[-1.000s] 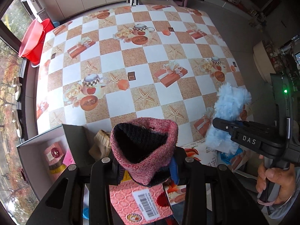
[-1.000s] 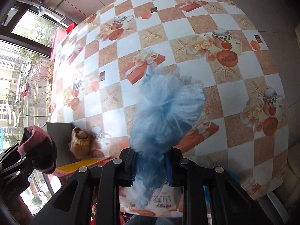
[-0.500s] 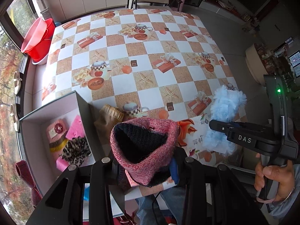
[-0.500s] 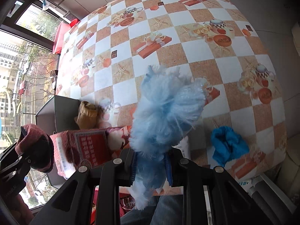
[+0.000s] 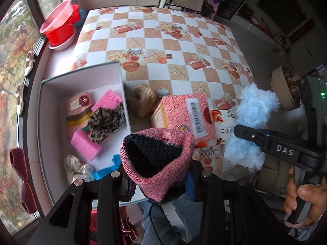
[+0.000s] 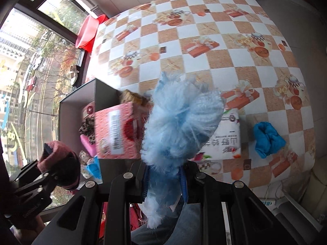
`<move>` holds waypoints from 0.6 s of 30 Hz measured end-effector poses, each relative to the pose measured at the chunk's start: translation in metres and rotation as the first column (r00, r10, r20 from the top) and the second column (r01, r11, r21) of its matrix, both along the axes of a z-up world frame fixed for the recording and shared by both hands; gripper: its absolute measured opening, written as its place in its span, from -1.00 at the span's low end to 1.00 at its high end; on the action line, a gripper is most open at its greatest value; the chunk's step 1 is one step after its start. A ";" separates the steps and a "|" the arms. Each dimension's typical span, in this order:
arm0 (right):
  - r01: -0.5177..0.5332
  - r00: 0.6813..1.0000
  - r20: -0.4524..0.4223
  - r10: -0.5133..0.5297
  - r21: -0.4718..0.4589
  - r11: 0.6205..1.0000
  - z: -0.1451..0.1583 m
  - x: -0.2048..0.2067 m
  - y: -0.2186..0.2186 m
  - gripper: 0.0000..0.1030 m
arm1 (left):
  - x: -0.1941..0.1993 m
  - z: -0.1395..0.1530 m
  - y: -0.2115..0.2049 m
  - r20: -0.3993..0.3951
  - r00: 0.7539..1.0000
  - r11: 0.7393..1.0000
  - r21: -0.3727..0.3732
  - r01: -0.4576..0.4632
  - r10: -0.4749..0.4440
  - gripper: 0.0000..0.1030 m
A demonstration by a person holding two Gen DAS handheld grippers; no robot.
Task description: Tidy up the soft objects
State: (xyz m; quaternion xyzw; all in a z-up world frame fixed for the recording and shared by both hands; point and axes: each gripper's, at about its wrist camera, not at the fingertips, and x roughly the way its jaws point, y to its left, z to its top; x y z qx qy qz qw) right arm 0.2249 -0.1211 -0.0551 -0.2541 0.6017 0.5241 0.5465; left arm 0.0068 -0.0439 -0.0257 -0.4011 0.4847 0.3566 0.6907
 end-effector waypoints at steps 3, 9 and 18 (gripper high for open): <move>-0.044 0.999 0.007 0.044 0.024 0.999 0.010 -0.021 0.002 -0.50 | -0.019 -0.003 -0.007 0.001 0.999 0.999 -0.008 -0.040 0.040 -0.20; -0.131 0.991 0.025 0.130 0.052 0.990 0.020 -0.061 0.005 -0.50 | -0.055 -0.001 -0.019 -0.003 0.994 0.994 0.008 -0.106 0.106 -0.20; -0.263 0.965 0.044 0.260 0.065 0.963 0.024 -0.110 0.007 -0.50 | -0.095 0.003 -0.031 -0.011 0.982 0.982 0.030 -0.187 0.187 -0.20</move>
